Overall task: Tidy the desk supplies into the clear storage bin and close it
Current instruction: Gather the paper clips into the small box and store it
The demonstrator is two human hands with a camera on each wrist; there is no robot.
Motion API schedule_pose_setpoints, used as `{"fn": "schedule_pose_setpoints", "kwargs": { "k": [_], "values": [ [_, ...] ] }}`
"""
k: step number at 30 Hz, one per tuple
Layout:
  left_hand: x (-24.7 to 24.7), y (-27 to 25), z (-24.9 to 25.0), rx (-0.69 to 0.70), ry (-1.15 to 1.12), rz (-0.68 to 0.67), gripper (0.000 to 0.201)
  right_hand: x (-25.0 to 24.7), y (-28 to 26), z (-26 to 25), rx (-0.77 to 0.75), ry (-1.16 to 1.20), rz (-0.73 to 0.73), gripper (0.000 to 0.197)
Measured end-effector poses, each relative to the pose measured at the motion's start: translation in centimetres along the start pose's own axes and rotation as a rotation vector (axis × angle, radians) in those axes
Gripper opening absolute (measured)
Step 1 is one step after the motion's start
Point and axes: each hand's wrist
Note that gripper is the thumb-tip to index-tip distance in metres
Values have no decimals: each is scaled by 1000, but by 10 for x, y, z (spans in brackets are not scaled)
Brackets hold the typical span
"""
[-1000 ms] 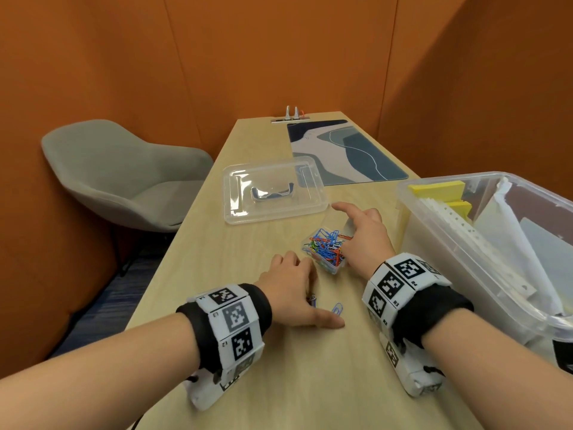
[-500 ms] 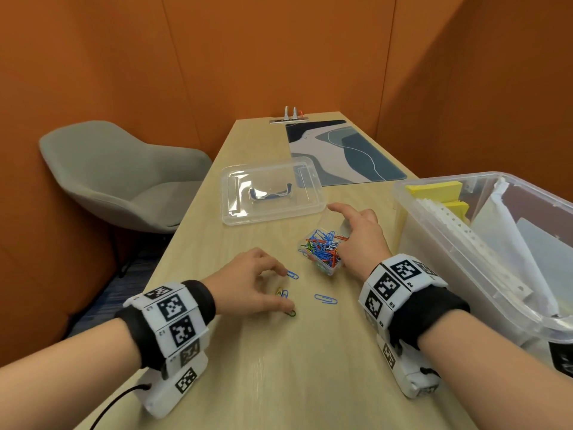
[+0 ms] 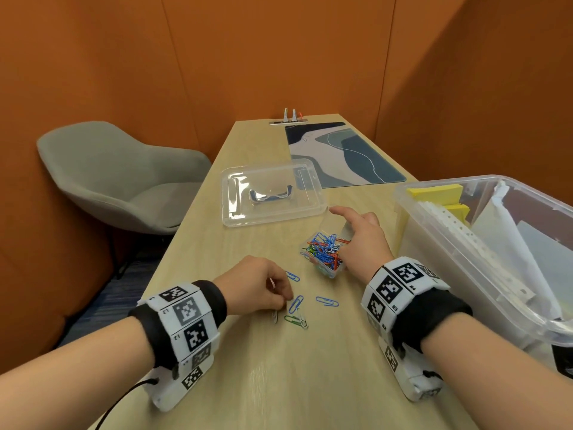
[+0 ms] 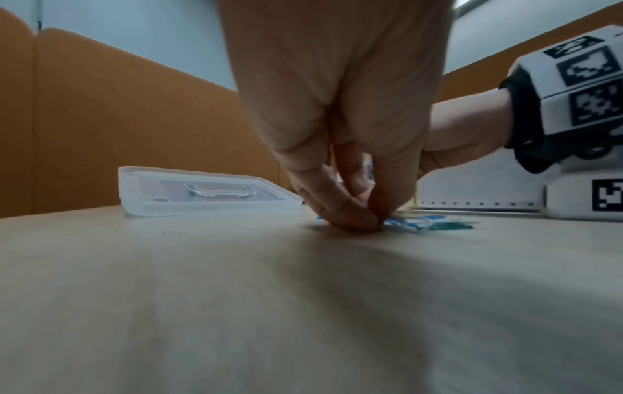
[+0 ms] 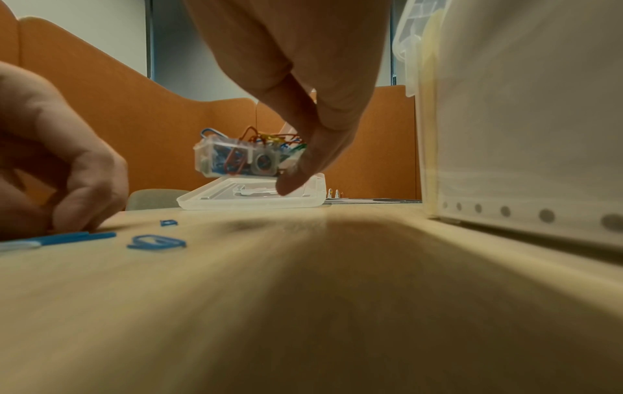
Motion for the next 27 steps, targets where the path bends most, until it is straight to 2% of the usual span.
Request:
{"fn": "schedule_pose_setpoints", "kwargs": {
  "k": [6,8,10,13,15,20,22,25,27],
  "values": [
    [-3,8,2,-122,-30,-19,14,0,-1,0,-6,-11,-11,71],
    [-12,13,5,-149,-70,18,14,0,-1,0,-11,-14,-18,72],
    [-27,21,13,-170,-270,111,17,1,-1,0,-16,-16,-31,71],
    [-45,36,37,-104,-524,241,18,1,0,0,-28,-16,-45,69],
    [-47,43,53,-52,-513,260,8,1,-1,0,-28,-10,-43,69],
    [-34,34,36,-49,-355,305,17,-2,-2,0,-29,21,-2,69],
    [-27,23,17,-102,-274,239,25,-1,-1,0,-31,17,-3,71],
    [-15,9,-1,-121,13,-82,76,0,0,0,-30,7,-11,71],
    [-7,7,0,-50,150,-171,92,0,0,-1,-22,15,-2,71]
  ]
}}
Point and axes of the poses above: each hand's wrist, its own y-axis towards the middle knuckle, its own x-axis out of the palm, z = x × y, and after that the axes turned 4 degrees about y, right-handed
